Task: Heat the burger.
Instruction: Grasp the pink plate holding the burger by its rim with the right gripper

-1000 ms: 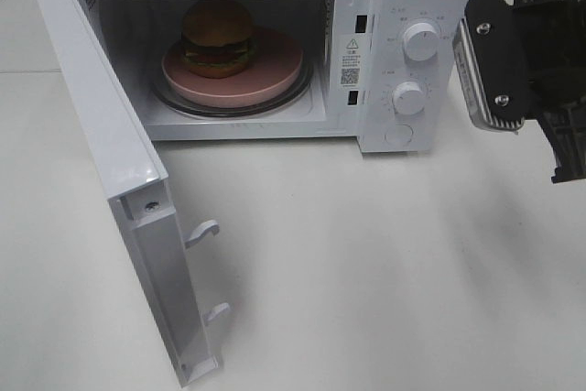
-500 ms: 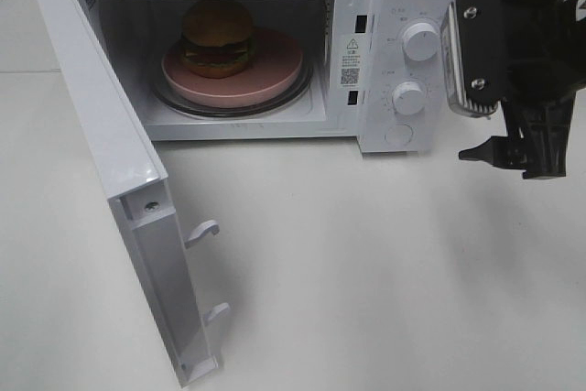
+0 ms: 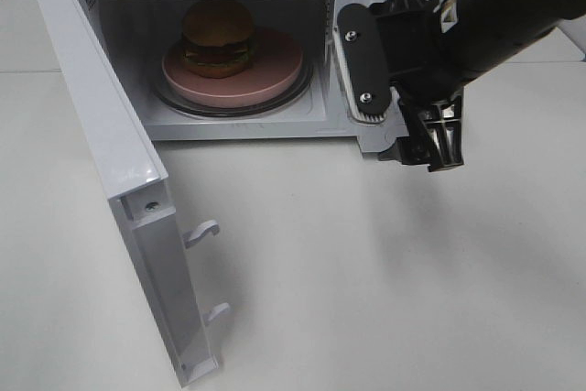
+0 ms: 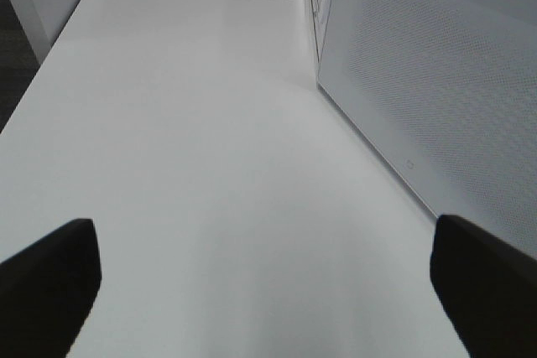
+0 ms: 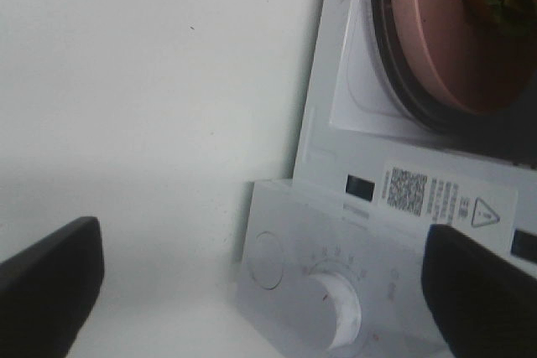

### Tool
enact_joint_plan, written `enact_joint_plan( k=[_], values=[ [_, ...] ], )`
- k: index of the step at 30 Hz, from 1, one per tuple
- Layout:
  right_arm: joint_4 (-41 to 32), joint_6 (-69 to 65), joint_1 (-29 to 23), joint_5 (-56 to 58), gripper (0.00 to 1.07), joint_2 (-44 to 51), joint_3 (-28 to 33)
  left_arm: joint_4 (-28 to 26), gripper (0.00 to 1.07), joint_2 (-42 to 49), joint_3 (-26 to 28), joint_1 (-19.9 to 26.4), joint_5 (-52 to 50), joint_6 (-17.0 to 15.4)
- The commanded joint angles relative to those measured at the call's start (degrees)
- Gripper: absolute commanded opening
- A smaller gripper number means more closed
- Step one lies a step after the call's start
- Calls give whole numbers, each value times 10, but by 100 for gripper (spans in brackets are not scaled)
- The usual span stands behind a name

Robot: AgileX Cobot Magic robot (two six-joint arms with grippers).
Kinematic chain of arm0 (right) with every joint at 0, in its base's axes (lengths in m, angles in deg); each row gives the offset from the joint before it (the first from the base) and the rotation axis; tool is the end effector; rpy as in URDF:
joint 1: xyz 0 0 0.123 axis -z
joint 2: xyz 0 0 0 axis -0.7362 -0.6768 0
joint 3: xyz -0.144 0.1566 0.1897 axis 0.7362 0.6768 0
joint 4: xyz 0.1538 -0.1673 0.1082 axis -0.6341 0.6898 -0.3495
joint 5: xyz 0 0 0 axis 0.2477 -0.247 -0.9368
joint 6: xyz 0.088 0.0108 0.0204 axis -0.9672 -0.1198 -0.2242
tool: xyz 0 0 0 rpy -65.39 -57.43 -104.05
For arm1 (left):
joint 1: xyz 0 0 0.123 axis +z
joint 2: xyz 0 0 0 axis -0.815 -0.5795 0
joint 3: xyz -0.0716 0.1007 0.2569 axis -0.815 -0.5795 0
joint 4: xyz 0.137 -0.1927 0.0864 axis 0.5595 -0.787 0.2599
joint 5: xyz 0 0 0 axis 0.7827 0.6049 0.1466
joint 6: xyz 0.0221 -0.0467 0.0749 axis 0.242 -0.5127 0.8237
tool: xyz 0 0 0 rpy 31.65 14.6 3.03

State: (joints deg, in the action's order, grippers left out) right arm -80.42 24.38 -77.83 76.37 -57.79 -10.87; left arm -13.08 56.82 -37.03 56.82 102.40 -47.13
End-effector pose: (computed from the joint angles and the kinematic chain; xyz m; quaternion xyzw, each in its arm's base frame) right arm 0.2956 0.1671 0.2423 -0.7472 0.5697 -0.1593 0.3029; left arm -0.0078 -0.0063 0.2812 -0.0035 0.8493 -0.0207 0.5275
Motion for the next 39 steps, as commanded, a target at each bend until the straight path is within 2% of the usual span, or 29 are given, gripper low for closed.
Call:
enact_joint_plan(
  k=[1, 6, 39],
  values=[
    [28, -25, -12, -7, 94, -23, -21, 2, 100, 6, 0, 3, -1, -1],
    [67, -66, -37, -56, 93, -76, -60, 2, 100, 6, 0, 3, -1, -1],
    [65, -86, -62, -94, 87, -298, -255, 2, 100, 6, 0, 3, -1, -1]
  ],
)
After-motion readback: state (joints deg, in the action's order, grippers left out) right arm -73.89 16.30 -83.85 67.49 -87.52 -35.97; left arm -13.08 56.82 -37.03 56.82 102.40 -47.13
